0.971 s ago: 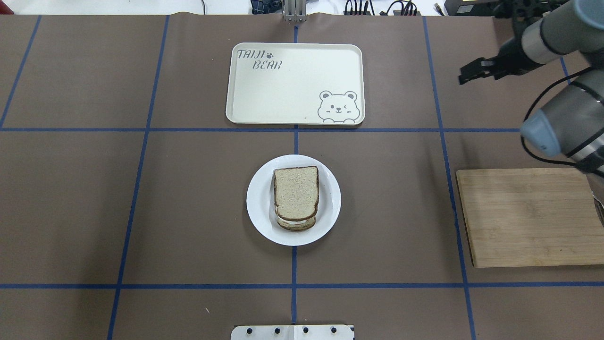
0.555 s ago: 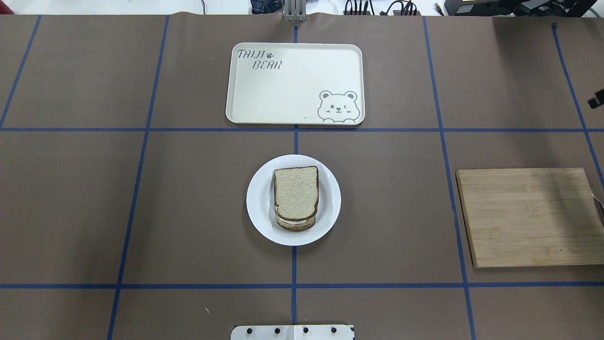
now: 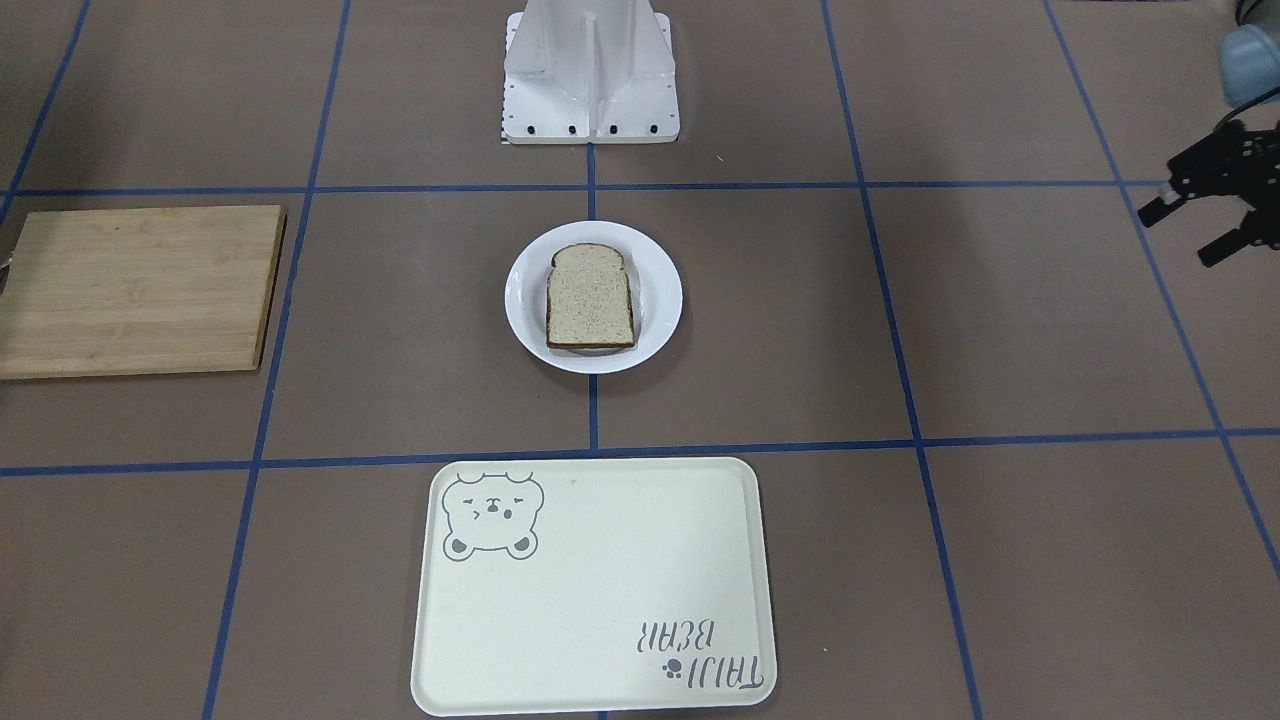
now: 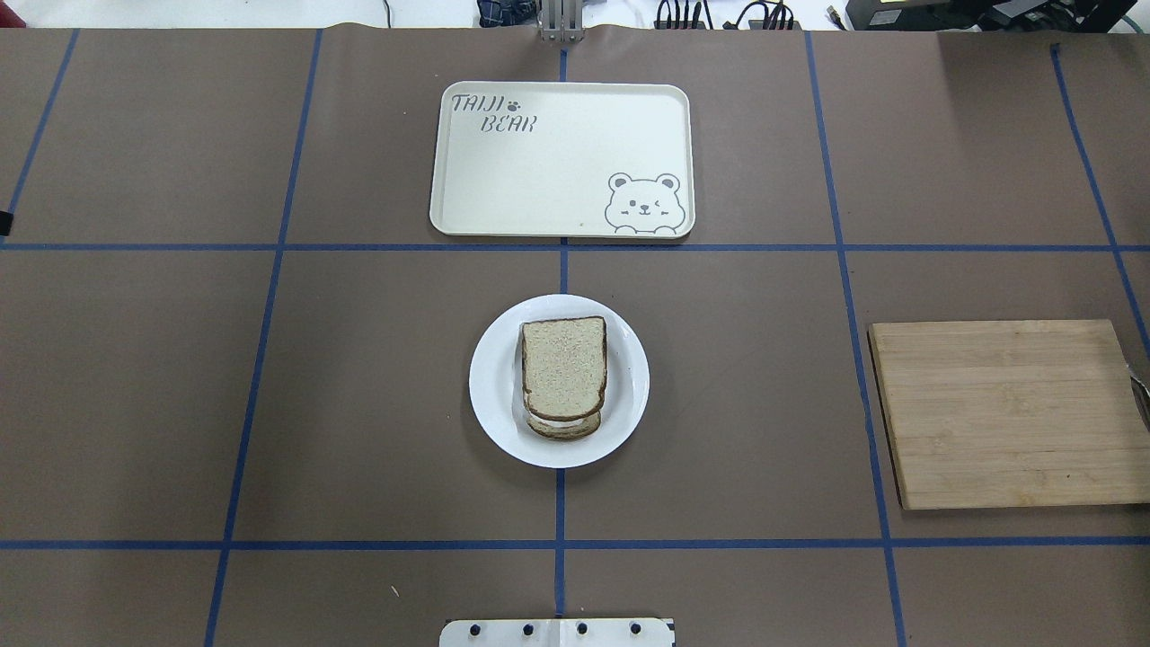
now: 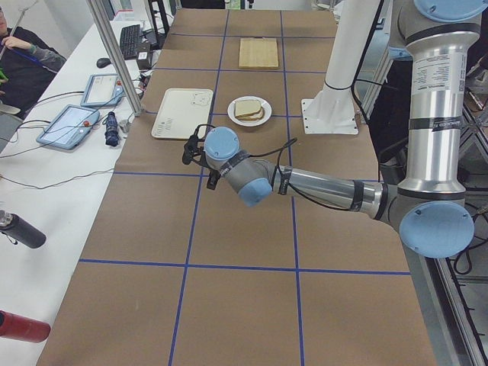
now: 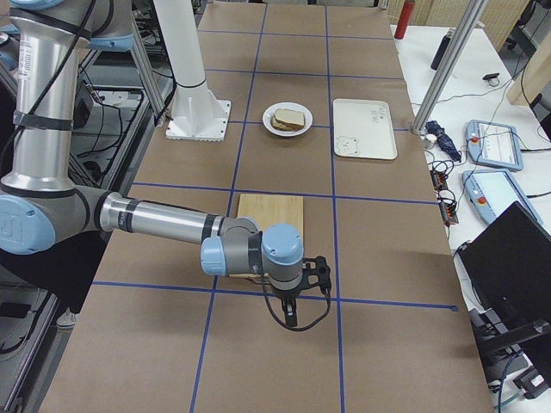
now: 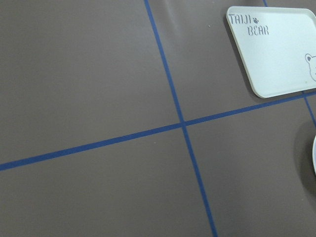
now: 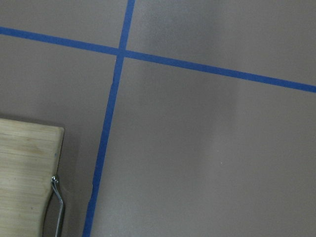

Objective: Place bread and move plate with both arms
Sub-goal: 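Move the left gripper toward the near rim of the white plate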

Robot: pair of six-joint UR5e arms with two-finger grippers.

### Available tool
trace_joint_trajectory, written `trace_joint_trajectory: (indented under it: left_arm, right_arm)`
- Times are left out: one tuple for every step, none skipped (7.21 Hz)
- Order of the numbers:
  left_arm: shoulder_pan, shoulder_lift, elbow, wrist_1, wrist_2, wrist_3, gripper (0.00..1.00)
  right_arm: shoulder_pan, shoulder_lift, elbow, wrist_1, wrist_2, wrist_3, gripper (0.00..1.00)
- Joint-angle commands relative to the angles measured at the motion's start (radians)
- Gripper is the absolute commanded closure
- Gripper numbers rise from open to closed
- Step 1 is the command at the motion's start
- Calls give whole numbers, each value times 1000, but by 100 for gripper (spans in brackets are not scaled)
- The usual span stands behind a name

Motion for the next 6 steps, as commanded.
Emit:
trace_joint_trajectory:
  left_arm:
    - [199, -57, 2, -190, 117, -320, 2]
    - [341, -114, 5, -278, 247, -503, 2]
    - [484, -189, 10, -304, 391, -661, 2]
    - [576, -218, 17, -312, 493, -696, 2]
    - [632, -221, 16, -314, 568, -718, 2]
    - [646, -225, 11, -315, 579, -741, 2]
  right_arm:
    - [11, -1, 33, -52, 9, -7, 0]
    - [11, 1, 64, -99, 10, -7, 0]
    - [11, 21, 87, -156, 10, -7, 0]
    - [11, 56, 89, -205, 10, -6, 0]
    - [11, 75, 89, -228, 10, -6, 0]
    - [11, 76, 90, -230, 10, -4, 0]
